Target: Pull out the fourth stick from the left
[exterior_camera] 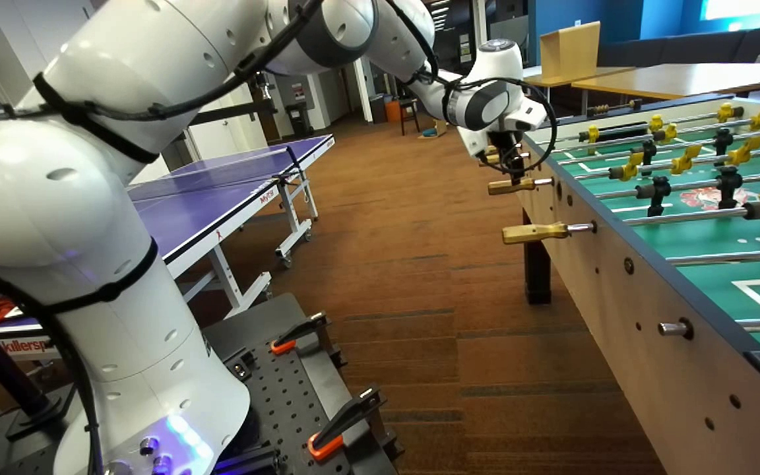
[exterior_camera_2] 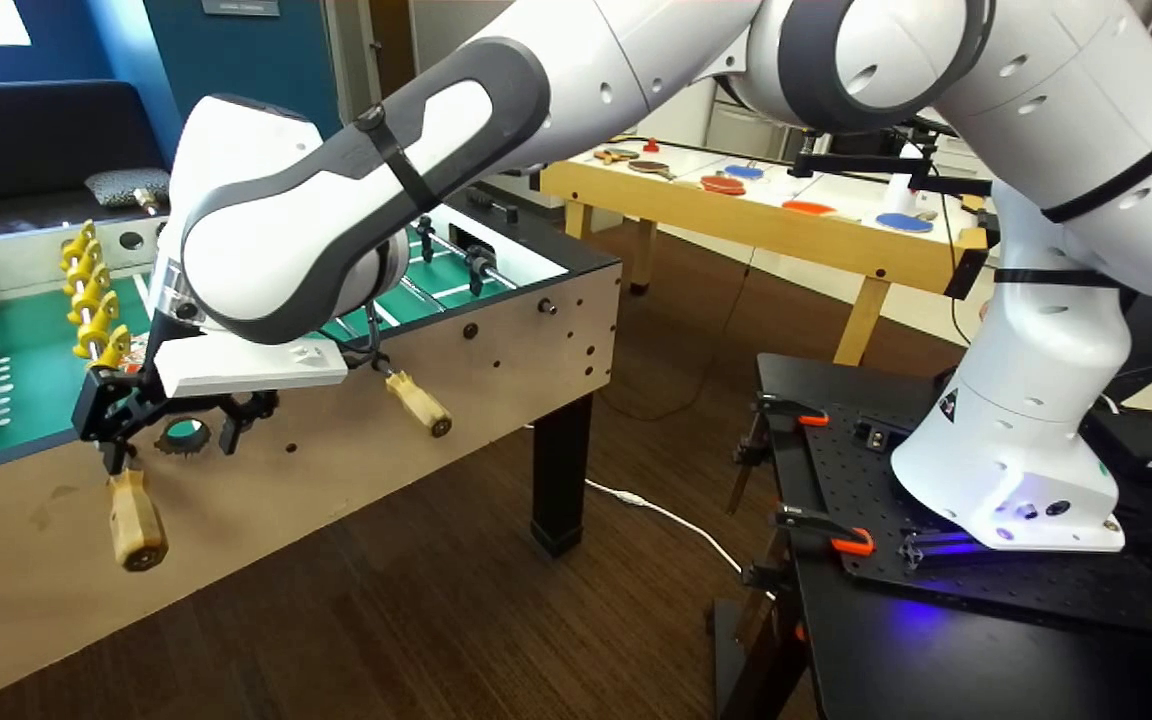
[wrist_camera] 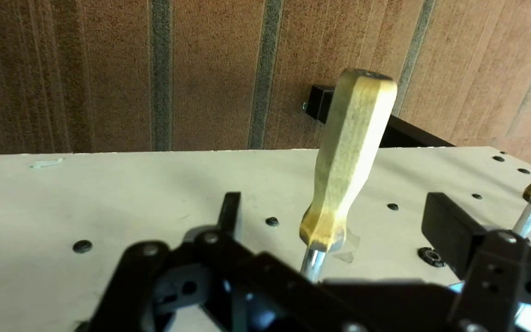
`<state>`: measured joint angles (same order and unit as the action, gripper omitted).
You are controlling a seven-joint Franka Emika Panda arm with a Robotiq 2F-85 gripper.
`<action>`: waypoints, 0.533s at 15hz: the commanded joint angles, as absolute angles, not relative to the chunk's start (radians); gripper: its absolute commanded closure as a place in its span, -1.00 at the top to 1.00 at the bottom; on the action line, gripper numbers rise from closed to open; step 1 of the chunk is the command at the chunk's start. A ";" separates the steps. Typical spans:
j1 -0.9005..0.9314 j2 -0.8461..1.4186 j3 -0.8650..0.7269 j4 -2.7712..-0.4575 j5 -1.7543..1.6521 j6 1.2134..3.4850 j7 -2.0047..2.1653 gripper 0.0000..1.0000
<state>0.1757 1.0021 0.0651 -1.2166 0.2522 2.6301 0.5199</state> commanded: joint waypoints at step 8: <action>0.177 1.092 0.051 -1.091 0.258 2.606 0.517 1.00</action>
